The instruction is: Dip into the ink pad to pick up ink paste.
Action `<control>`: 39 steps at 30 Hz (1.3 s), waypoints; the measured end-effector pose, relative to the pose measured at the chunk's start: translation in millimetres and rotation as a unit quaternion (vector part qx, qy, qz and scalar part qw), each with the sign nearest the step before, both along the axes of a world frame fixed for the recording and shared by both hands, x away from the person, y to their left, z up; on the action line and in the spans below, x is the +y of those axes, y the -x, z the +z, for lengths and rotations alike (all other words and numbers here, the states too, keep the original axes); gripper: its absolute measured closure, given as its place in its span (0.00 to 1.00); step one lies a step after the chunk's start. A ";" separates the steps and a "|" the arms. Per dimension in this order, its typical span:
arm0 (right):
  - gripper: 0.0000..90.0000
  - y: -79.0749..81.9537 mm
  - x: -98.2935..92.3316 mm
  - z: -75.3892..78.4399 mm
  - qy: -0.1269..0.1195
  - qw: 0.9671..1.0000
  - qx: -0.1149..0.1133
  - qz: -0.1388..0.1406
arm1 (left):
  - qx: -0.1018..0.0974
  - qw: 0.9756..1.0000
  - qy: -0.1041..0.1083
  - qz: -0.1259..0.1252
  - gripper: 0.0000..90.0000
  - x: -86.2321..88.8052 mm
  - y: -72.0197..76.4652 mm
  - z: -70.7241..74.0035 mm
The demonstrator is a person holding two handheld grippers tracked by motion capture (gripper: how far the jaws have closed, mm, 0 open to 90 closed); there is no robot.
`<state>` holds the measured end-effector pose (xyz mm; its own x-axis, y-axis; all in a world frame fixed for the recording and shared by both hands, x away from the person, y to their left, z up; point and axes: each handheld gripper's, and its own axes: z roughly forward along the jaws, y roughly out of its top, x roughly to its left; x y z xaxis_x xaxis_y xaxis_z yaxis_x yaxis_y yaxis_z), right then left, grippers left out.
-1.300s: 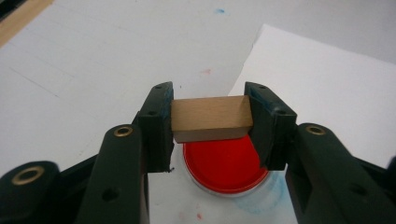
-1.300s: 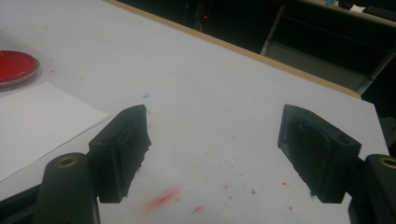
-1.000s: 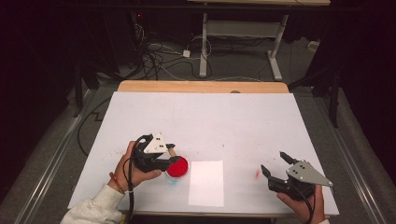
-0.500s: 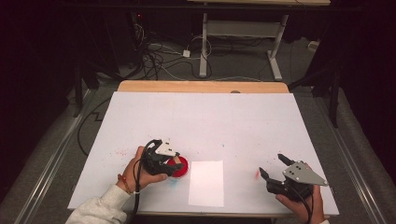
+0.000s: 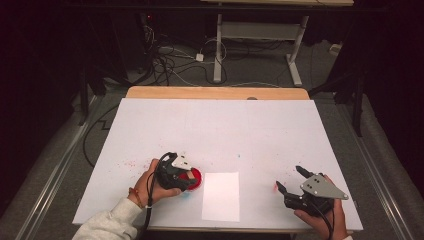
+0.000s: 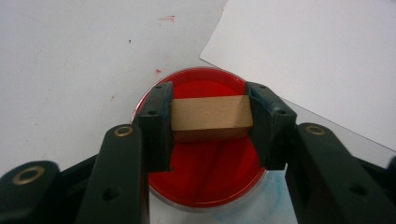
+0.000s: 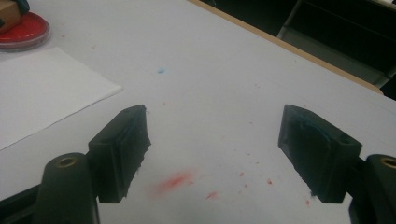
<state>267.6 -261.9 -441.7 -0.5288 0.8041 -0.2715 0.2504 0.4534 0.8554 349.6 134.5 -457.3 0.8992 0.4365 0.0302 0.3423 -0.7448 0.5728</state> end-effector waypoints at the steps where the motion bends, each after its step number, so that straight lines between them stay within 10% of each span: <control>1: 0.27 0.0 0.3 -0.1 0.001 1.000 0.000 0.000 | 0.000 1.000 0.000 0.000 0.60 0.0 0.0 0.0; 39: 0.27 2.2 6.5 -1.5 0.029 0.999 0.007 0.015 | -0.004 1.000 -0.004 0.023 0.60 -6.0 3.6 -1.3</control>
